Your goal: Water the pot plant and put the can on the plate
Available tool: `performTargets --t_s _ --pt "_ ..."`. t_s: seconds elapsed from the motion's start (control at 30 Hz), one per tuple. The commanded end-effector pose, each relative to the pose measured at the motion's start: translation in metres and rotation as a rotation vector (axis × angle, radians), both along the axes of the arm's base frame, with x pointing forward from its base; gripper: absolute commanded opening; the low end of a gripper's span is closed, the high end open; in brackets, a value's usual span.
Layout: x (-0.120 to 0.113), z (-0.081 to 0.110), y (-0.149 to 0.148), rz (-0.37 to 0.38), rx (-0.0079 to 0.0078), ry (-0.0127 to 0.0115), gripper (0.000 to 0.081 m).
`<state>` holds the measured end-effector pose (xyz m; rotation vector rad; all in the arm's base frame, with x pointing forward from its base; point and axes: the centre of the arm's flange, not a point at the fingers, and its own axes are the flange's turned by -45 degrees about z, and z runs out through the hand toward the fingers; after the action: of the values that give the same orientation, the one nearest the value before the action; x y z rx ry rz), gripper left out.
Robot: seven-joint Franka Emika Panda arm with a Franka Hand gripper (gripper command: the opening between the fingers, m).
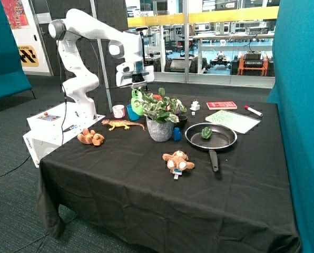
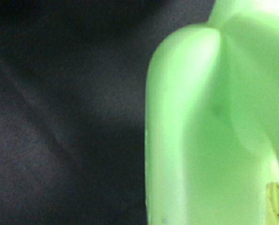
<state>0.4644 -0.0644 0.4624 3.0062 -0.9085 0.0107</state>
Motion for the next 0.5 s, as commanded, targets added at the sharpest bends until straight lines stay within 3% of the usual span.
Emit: performTargets --t_s 0.0,0.47 --pt "0.0049 -0.0006 0.0003 0.013 0.0029 0.0062 0.0" --pt "0.0061 -0.0035 -0.0016 0.029 0.0029 0.0063 0.0"
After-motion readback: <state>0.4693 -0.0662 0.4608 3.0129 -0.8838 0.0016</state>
